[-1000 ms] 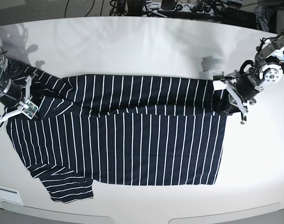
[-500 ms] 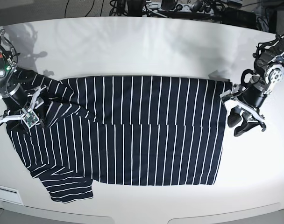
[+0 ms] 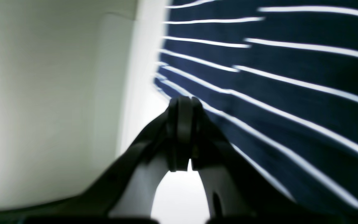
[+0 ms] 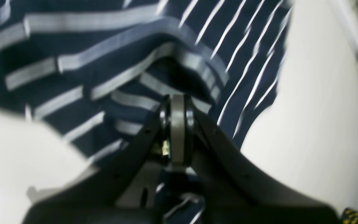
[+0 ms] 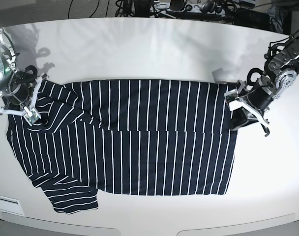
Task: Fold the T-shirt properly
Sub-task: 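Regrasp the shirt edge with both grippers near the fold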
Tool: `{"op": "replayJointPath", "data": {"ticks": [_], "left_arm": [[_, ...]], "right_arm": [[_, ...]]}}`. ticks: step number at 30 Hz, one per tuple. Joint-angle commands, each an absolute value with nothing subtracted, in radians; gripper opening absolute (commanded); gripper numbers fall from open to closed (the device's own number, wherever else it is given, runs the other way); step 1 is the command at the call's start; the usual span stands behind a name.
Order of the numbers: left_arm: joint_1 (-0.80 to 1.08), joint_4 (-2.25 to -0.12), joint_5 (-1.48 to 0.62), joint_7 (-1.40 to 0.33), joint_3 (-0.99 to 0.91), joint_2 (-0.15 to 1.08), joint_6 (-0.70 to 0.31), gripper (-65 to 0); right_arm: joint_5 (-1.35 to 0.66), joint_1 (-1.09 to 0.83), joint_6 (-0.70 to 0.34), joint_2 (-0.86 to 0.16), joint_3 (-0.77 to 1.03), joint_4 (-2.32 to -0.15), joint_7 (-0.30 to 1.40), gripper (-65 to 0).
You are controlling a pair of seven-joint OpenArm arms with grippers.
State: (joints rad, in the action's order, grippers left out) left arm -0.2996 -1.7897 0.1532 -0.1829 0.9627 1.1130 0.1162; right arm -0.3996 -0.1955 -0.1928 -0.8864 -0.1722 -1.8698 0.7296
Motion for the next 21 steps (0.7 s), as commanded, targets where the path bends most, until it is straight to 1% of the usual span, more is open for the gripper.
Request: {"op": "replayJointPath", "data": {"ticks": [1, 5, 7, 10, 12, 15, 18, 21], "left_arm": [[-0.323, -1.798, 0.145, -0.172, 0.952, 1.123, 0.110, -65.0], [-0.353, -1.777, 0.078, -0.172, 0.952, 1.064, 0.010, -65.0], [-0.375, -1.745, 0.053, -0.172, 0.952, 1.023, -0.032, -65.0], [-0.395, -1.679, 0.043, -0.173, 0.952, 0.959, -0.054, -65.0], [-0.397, -1.639, 0.043, -0.173, 0.952, 0.930, -0.053, -65.0], [-0.396, -1.615, 0.043, -0.174, 0.952, 0.917, -0.075, -65.0], [-0.394, -1.615, 0.043, -0.180, 0.952, 0.934, -0.115, -65.0], [-0.393, -1.619, 0.043, -0.180, 0.952, 0.962, -0.167, -65.0]], "right_arm": [[-0.403, -0.199, -0.194, -0.910, -0.158, -1.884, 0.722, -65.0], [-0.404, -0.245, -0.194, -0.906, -0.158, -1.874, 0.675, -65.0], [-0.387, -0.250, -0.193, -0.889, -0.158, -1.833, 0.654, -65.0], [-0.385, -0.248, -0.214, -0.855, -0.158, -1.715, 0.576, -65.0], [-0.384, -0.232, -0.257, -0.825, -0.158, -1.637, 0.557, -65.0], [-0.332, -0.200, -0.306, -0.803, -0.158, -1.542, 0.560, -65.0], [-0.271, -0.188, -0.270, -0.817, -0.158, -1.514, 0.561, -65.0], [-0.266, -0.188, -0.242, -0.839, -0.157, -1.517, 0.575, -65.0]]}}
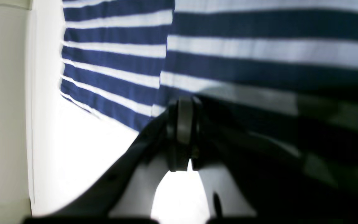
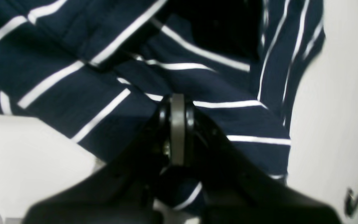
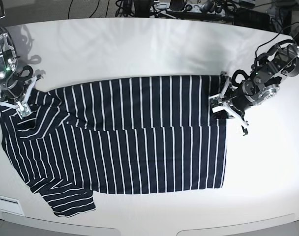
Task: Fold the T-shirt properly
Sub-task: 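Regrasp the shirt edge with both grippers near the fold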
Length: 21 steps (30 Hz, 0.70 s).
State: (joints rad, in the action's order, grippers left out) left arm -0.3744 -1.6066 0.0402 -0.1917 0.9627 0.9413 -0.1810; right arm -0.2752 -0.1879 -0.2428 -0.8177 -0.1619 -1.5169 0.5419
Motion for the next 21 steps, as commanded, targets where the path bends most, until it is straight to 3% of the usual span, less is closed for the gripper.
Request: {"op": "replayJointPath", "data": {"ticks": [1, 8, 13, 21], "left_arm": [[-0.393, -1.622, 0.038, -0.180, 0.952, 0.971, -0.178, -65.0], [-0.394, -1.630, -0.039, -0.179, 0.952, 1.003, -0.189, -65.0], [-0.397, -1.741, -0.091, -0.185, 0.946, 1.016, -0.074, -65.0], [-0.397, -1.789, -0.331, -0.223, 0.902, 0.918, -0.130, -65.0]], "right_arm": [[-0.285, -0.188, -0.242, -0.844, -0.157, -1.521, 0.596, -65.0], [-0.466, -0.191, -0.292, -0.848, -0.157, -1.584, 0.685, -65.0], [-0.471, -0.191, -0.276, -0.848, -0.157, -1.632, 0.683, -65.0], [-0.472, -0.189, -0.266, -0.848, -0.157, -1.644, 0.691, -65.0]]}}
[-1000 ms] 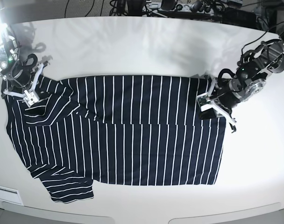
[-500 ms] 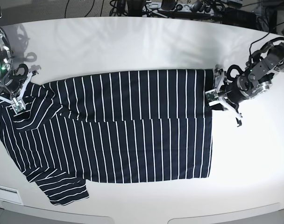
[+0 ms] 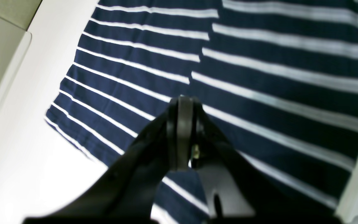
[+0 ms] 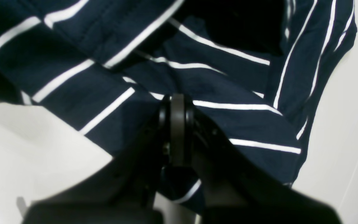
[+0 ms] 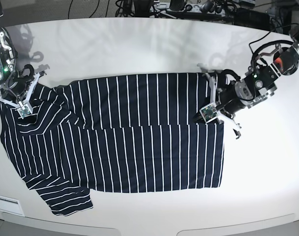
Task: Fold the T-shirt properly
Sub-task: 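Regrasp the shirt edge with both grippers near the fold, then drag the shirt with both grippers toward the robot, flattening it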
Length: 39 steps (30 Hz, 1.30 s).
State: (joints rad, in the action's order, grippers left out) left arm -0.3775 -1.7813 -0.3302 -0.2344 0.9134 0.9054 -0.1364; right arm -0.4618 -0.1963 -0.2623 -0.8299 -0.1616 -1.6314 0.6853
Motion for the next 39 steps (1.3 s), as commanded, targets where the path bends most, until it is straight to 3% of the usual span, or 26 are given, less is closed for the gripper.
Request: {"op": "replayJointPath", "data": {"ticks": [1, 9, 14, 20, 28, 39], "left_arm": [[-0.397, -1.767, -0.335, -0.226, 0.902, 0.899, -0.148, -65.0], [-0.396, -1.477, -0.439, -0.332, 0.902, 0.728, -0.348, -65.0], [-0.388, -1.470, -0.485, -0.435, 0.902, 0.725, -0.453, -65.0], [-0.371, -1.562, -0.512, -0.525, 0.902, 0.811, -0.510, -65.0], [-0.353, -1.653, -0.513, -0.524, 0.902, 0.974, -0.509, -65.0], [-0.225, -1.872, -0.501, -0.524, 0.902, 1.132, -0.518, -65.0]], "right_arm": [[-0.472, -0.189, -0.266, -0.848, -0.157, -1.644, 0.691, -65.0], [-0.471, -0.187, -0.270, -0.848, -0.156, -1.644, 0.691, -65.0], [-0.472, -0.189, -0.266, -0.848, -0.156, -1.671, 0.735, -65.0], [-0.497, -0.203, -0.258, -0.852, -0.155, -1.752, 0.848, -65.0], [-0.494, -0.298, -0.235, -0.884, -0.145, -1.857, 0.880, -65.0], [-0.501, -0.613, -0.220, -0.872, 0.091, -1.987, 0.888, -65.0]]}}
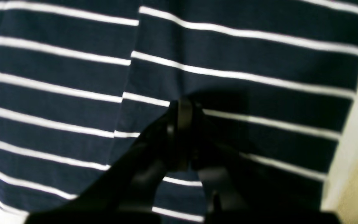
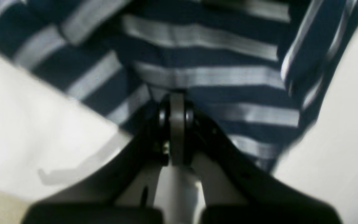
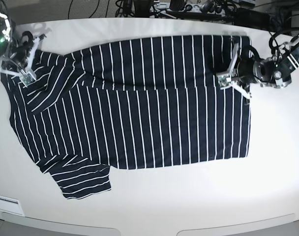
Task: Fold the T-shirt properly
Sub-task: 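Drag the shirt with both grippers toward the robot, flattening it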
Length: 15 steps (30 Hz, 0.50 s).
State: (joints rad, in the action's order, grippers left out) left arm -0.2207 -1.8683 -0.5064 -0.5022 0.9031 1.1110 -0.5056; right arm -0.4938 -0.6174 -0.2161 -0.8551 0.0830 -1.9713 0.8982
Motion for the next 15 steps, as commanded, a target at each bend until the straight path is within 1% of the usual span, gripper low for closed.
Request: {"op": "replayJointPath", "data": {"ticks": [1, 5, 7, 10, 12, 15], "left_arm": [[-0.215, -1.893, -0.501, -0.524, 0.902, 1.145, -0.523, -65.0], [-0.195, -1.941, -0.456, -0.518, 0.902, 1.198, -0.532, -65.0], [-0.194, -1.941, -0.421, -0.487, 0.902, 1.218, -0.532, -65.0], [-0.195, -1.941, -0.364, -0.434, 0.902, 1.236, -0.522, -65.0], [-0.194, -1.941, -0.364, -0.428, 0.902, 1.234, -0.516, -65.0], [-0.194, -1.941, -0.367, -0.425, 0.902, 1.232, -0.516, -65.0]], "right_arm": [[-0.501, -0.646, -0.220, -0.867, 0.112, -2.009, 0.888, -65.0], [-0.501, -0.754, -0.220, -0.825, 0.186, -2.071, 0.887, -65.0], [-0.500, -0.782, -0.220, -0.804, 0.212, -2.086, 0.883, -65.0], [-0.497, -0.789, -0.220, -0.780, 0.249, -2.109, 0.823, -65.0], [-0.499, -0.786, -0.226, -0.775, 0.277, -2.135, 0.766, -65.0], [-0.502, -0.777, -0.266, -0.776, 0.288, -2.153, 0.703, -65.0]]}}
